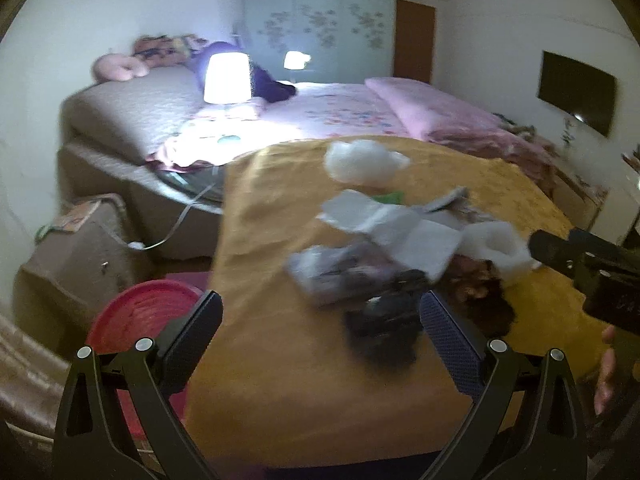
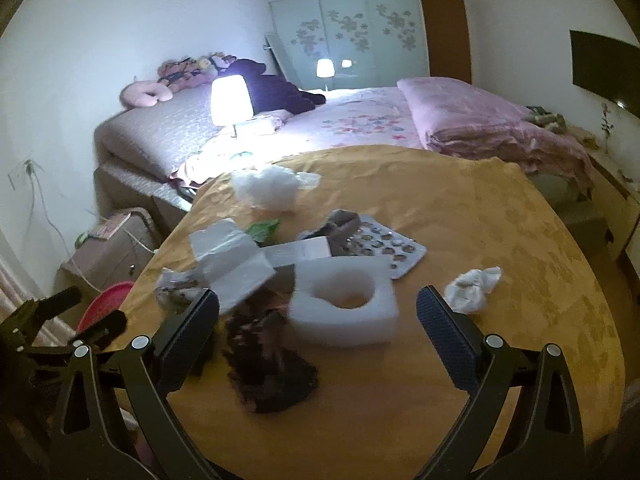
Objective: Collect trash
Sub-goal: 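Move the left tool over the bed and grasp the dark crumpled bag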
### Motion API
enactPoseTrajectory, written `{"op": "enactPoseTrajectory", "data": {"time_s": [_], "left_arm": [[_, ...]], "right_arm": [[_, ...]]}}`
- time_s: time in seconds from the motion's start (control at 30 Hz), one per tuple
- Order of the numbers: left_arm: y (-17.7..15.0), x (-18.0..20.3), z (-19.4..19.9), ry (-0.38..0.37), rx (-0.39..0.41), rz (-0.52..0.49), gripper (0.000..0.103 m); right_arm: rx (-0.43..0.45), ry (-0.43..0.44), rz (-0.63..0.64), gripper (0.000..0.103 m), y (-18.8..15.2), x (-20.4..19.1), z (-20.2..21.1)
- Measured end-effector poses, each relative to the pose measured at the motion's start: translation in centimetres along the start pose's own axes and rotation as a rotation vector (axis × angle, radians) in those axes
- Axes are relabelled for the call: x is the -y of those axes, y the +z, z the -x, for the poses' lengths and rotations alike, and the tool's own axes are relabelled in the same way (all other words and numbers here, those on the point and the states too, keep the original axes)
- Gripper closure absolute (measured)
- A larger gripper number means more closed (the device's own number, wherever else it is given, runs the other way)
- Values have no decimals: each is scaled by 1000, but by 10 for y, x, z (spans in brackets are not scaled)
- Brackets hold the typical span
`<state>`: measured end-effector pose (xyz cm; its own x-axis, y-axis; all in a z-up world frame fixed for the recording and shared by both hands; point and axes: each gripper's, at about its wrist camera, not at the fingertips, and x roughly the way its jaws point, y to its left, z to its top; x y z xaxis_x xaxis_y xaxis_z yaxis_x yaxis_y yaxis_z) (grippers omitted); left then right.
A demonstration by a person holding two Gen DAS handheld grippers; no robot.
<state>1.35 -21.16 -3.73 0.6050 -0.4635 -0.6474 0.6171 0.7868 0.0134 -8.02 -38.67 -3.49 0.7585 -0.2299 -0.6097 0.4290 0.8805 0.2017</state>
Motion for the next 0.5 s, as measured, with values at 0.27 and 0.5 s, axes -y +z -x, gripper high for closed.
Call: {"op": "enactPoseTrajectory", "data": {"time_s": [0.27,0.5], "left_arm": [[-3,23,-35,-53,-84,-37,19],[-12,25,-51,-99,-151,-23,55]], "right_arm": [[-14,18,18,7,-9,5,1],[-43,46,32,7,-17,1,-4]]}}
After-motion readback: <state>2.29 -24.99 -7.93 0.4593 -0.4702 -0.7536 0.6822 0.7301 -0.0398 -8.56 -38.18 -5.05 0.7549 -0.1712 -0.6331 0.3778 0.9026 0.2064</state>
